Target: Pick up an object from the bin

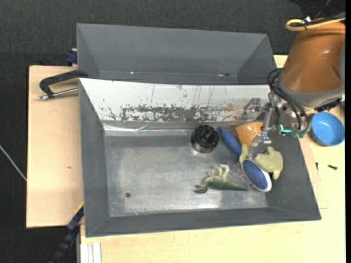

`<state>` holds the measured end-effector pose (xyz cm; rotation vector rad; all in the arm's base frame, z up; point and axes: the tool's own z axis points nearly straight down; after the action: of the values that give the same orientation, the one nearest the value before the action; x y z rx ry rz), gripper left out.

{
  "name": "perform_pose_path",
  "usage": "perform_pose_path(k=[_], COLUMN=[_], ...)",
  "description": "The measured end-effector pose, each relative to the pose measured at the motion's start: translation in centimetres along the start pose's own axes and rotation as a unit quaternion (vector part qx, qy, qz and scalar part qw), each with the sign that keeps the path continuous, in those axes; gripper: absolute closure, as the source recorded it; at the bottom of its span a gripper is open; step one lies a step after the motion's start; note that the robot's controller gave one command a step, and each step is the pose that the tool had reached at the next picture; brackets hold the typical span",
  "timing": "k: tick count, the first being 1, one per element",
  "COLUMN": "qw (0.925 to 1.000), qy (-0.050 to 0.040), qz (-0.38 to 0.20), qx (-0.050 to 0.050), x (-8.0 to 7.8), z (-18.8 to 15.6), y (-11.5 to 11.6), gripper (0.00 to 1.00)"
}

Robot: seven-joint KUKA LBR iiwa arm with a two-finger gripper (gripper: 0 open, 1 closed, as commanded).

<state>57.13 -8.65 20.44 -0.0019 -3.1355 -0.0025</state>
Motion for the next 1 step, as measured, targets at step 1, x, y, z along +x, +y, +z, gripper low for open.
perform_pose_path(k=[1], qw=[0.9994], qy=[-0.0056], qz=[-0.034], qx=[0.001], x=[6.97], z=[13.47], y=[6.91], gripper=[0.00])
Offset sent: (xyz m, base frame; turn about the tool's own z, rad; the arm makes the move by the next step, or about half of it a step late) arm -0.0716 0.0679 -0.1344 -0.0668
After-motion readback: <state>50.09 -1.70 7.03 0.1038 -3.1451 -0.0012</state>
